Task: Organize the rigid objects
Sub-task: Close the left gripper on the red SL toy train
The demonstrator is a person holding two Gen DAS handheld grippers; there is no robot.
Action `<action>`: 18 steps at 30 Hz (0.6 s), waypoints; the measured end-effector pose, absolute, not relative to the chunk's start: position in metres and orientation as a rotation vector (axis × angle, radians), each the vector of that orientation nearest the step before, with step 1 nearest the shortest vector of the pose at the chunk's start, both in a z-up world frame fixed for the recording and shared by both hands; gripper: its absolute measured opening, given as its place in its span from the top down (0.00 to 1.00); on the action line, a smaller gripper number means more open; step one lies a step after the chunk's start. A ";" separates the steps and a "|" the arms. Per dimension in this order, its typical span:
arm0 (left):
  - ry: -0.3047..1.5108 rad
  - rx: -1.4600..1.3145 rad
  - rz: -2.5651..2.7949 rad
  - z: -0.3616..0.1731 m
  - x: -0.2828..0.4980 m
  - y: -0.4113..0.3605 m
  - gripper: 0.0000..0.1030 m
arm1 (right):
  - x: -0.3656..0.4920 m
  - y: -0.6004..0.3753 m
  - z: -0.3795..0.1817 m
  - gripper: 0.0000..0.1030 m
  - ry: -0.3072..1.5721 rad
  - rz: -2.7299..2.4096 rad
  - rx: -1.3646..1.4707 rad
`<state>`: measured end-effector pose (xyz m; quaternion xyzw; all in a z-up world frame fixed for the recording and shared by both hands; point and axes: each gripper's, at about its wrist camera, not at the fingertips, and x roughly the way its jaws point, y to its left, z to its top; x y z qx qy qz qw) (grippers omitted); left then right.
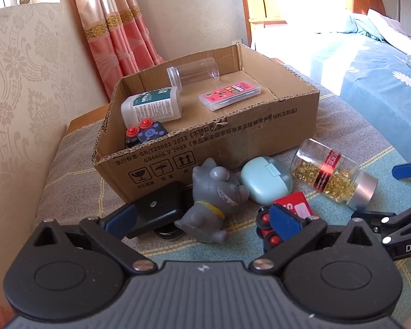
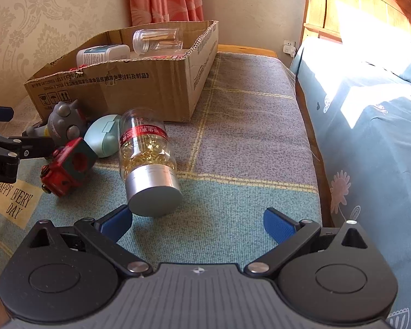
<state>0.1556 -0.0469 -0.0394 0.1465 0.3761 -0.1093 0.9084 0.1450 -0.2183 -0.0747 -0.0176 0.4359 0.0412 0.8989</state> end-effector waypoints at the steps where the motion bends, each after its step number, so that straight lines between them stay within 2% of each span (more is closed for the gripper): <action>1: 0.775 0.303 -0.235 -0.039 0.154 -0.049 0.01 | 0.144 -0.219 -0.075 0.00 0.901 0.087 -0.037; 7: 0.756 0.321 -0.318 -0.035 0.145 -0.067 0.00 | 0.141 -0.218 -0.076 0.00 0.888 0.097 -0.057; 18: 0.812 0.377 -0.338 -0.059 0.147 -0.096 0.01 | 0.132 -0.217 -0.080 0.00 0.853 0.133 -0.118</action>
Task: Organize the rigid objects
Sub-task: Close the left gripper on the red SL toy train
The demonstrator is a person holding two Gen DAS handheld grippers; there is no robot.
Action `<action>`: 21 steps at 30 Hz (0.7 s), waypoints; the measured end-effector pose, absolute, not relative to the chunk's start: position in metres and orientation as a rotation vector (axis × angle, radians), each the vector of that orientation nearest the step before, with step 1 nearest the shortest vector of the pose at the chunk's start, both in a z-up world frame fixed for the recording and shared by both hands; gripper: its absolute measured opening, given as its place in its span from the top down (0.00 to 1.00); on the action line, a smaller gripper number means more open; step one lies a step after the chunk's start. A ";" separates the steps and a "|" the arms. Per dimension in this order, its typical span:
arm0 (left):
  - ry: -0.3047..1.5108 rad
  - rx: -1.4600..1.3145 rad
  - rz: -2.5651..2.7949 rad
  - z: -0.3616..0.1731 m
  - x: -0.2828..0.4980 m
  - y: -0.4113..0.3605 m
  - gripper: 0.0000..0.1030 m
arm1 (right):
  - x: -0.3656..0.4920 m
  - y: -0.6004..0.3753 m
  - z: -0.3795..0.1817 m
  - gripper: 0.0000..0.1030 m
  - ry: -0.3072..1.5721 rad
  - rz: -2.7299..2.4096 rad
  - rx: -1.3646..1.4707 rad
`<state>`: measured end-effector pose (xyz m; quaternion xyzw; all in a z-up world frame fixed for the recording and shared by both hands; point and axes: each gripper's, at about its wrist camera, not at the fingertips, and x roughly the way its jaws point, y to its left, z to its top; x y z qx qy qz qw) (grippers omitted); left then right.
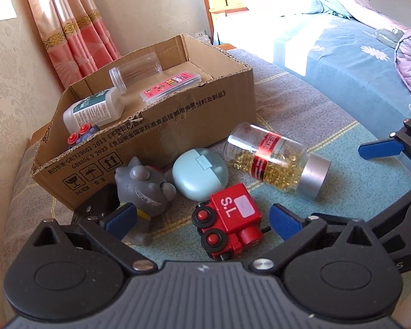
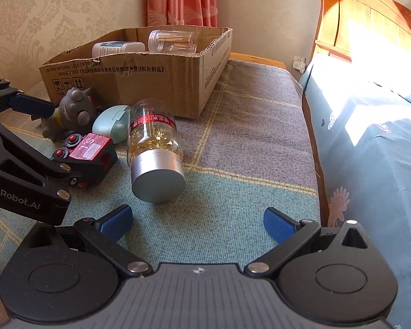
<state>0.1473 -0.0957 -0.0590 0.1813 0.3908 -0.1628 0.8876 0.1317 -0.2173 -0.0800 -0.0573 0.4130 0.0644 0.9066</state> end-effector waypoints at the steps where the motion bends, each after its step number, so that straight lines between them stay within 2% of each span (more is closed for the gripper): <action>1: 0.804 0.390 -0.334 -0.060 0.145 -0.096 0.00 | 0.131 -0.218 -0.080 0.00 0.850 0.138 -0.120; 10: 0.804 0.387 -0.340 -0.055 0.135 -0.098 0.02 | 0.124 -0.222 -0.081 0.00 0.825 0.176 -0.135; 13: 0.830 0.343 -0.371 -0.055 0.135 -0.104 0.10 | 0.122 -0.223 -0.081 0.00 0.819 0.191 -0.140; 17: 0.904 0.292 -0.355 -0.066 0.144 -0.106 0.33 | 0.119 -0.225 -0.081 0.00 0.813 0.200 -0.142; 19: 0.912 0.237 -0.355 -0.067 0.147 -0.103 0.38 | 0.118 -0.226 -0.082 0.00 0.809 0.205 -0.143; 21: 0.919 0.208 -0.349 -0.068 0.151 -0.099 0.39 | 0.117 -0.227 -0.082 0.00 0.804 0.208 -0.142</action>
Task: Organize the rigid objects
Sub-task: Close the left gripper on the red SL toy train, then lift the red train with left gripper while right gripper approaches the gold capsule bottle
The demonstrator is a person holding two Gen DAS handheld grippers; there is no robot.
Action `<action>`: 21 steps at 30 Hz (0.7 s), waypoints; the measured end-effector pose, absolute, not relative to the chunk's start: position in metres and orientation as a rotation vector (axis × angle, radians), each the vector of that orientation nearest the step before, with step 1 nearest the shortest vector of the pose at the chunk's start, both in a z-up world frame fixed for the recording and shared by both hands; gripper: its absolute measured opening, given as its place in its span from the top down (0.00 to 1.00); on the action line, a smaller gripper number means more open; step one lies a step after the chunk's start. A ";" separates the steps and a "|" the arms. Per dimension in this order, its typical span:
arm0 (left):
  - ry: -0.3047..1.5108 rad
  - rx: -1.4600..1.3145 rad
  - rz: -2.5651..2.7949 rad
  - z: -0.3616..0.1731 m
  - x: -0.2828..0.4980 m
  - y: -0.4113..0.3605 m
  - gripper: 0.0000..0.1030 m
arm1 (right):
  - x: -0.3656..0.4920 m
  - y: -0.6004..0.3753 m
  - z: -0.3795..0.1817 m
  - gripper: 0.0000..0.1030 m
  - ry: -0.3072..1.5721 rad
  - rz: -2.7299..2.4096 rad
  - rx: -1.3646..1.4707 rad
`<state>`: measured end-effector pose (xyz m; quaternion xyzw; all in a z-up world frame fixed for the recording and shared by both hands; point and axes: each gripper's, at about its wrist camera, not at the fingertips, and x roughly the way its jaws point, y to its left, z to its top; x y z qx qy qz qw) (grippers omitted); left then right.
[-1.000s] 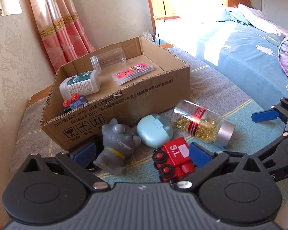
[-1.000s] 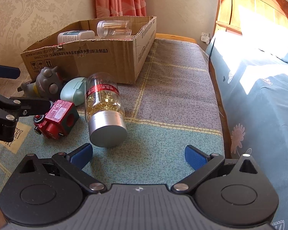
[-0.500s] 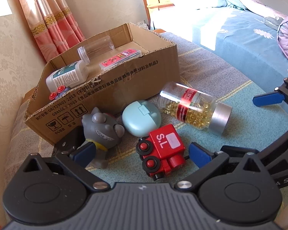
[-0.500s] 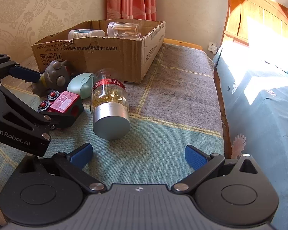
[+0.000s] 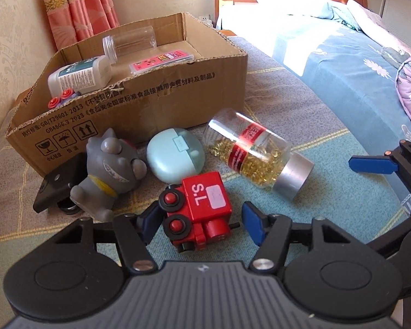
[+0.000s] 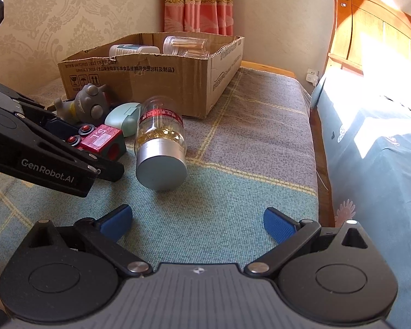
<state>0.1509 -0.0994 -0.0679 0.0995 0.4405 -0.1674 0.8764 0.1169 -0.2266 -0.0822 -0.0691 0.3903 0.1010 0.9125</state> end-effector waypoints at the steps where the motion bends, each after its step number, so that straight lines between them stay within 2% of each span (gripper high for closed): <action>1: 0.918 0.203 -0.350 -0.068 0.152 -0.099 0.39 | 0.117 -0.226 -0.082 0.00 0.803 0.209 -0.142; 5: 0.910 0.184 -0.366 -0.068 0.155 -0.099 0.53 | 0.117 -0.226 -0.082 0.00 0.802 0.208 -0.142; 21: 0.928 0.185 -0.367 -0.066 0.117 -0.048 0.53 | 0.127 -0.211 -0.081 0.00 0.823 0.297 -0.184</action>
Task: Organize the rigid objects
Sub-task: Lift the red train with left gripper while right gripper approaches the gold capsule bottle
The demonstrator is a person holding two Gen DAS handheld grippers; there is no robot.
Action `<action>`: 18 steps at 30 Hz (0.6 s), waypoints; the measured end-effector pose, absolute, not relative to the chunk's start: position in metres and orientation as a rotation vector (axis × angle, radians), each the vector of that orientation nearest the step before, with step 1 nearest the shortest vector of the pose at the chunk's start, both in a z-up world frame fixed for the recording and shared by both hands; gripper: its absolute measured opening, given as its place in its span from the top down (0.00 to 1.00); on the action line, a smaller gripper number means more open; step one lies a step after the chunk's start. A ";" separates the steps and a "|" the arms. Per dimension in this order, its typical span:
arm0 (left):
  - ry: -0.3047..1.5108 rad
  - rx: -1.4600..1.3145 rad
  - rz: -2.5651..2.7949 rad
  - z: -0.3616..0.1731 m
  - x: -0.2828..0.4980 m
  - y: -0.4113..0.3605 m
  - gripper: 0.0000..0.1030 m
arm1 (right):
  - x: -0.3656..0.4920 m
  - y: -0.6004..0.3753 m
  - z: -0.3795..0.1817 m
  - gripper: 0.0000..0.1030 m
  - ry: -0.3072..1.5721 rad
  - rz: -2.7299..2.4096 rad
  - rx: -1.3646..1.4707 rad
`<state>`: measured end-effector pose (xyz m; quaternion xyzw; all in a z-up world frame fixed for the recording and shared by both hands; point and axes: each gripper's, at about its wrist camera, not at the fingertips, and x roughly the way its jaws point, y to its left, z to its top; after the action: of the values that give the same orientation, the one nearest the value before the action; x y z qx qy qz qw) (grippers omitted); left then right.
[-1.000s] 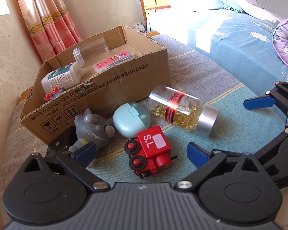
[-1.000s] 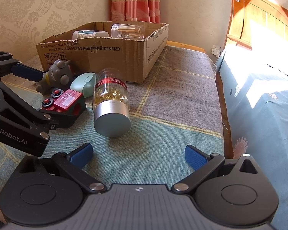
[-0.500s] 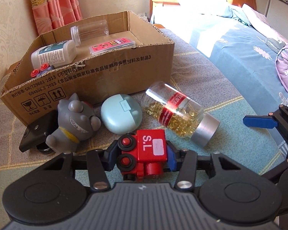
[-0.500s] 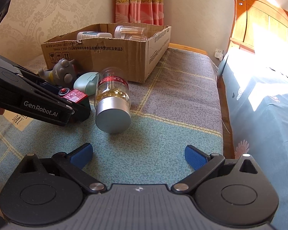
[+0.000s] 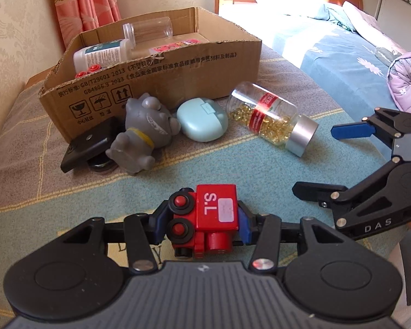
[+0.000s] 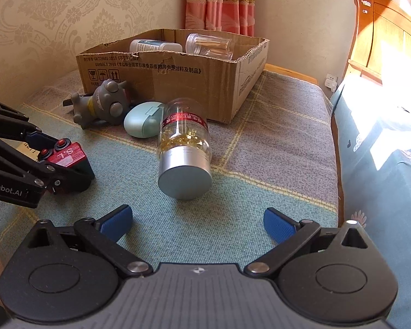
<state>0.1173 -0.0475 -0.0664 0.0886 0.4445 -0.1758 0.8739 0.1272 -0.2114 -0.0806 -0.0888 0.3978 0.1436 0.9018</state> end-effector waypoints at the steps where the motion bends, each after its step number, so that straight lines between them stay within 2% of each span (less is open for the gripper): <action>1: 0.928 0.178 -0.356 -0.066 0.115 -0.042 0.53 | 0.130 -0.208 -0.080 0.00 0.827 0.308 -0.190; 18: 0.895 0.118 -0.249 -0.070 0.113 0.008 0.51 | 0.128 -0.151 -0.067 0.00 0.869 0.513 -0.212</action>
<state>0.1135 0.0083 -0.0697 0.0567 0.4313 -0.1201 0.8924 0.1283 -0.1507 -0.0674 -0.1014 0.4155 0.2453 0.8700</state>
